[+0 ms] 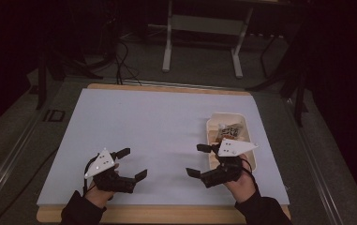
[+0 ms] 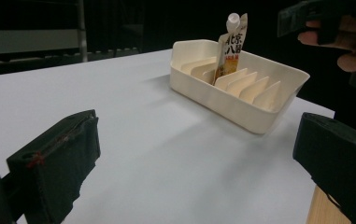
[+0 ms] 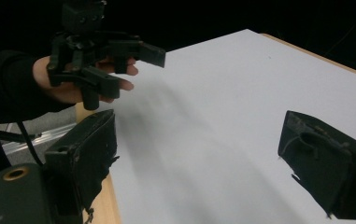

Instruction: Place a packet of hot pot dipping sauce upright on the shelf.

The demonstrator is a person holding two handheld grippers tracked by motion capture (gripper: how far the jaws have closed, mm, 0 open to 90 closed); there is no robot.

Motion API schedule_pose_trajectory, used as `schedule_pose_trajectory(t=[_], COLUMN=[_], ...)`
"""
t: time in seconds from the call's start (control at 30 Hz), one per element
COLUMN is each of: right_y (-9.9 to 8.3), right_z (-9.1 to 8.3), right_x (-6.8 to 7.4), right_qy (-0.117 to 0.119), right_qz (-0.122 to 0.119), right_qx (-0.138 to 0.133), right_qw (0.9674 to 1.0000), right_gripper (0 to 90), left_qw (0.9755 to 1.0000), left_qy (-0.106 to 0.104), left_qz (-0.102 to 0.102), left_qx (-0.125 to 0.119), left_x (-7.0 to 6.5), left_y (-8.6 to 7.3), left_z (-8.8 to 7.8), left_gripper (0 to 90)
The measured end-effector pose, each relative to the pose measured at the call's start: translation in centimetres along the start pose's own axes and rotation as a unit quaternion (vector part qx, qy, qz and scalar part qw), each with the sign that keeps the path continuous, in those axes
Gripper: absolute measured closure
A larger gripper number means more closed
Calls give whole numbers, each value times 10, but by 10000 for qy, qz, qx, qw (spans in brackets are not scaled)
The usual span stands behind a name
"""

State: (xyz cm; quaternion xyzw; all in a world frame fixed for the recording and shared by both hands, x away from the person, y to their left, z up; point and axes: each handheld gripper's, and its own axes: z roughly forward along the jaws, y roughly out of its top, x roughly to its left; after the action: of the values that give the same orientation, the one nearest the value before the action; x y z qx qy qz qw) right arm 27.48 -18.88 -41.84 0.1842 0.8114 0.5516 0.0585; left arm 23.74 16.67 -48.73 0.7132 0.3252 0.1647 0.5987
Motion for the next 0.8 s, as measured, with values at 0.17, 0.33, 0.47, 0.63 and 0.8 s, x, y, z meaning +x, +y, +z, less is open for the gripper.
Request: schedule_pose_trajectory(t=[0.17, 0.33, 0.47, 0.63, 0.8], right_y=[-8, -18, -24, -34, -40], right_z=[-4, -8, -13, -17, -20], right_x=[7, 16, 20, 25, 30], right_qy=[85, 73, 23, -26, -179], right_qz=[66, 11, 11, -11, -175], right_qx=[-71, 27, 0, 1, 114], right_qw=[9999, 10000, 10000, 10000, 9996], right_gripper=[116, 116, 116, 116, 126], left_qw=[10000, 10000, 10000, 10000, 10000], left_qy=[-5, -3, -9, -8, -13], left_qz=[35, 36, 44, 45, 28], left_qx=[5, -2, 5, 6, 0], left_x=[-1, -1, -2, -2, -1], left_y=[0, 0, 0, 0, 0], left_z=[0, -1, 0, -1, -1], left_gripper=[7, 7, 7, 7, 7])
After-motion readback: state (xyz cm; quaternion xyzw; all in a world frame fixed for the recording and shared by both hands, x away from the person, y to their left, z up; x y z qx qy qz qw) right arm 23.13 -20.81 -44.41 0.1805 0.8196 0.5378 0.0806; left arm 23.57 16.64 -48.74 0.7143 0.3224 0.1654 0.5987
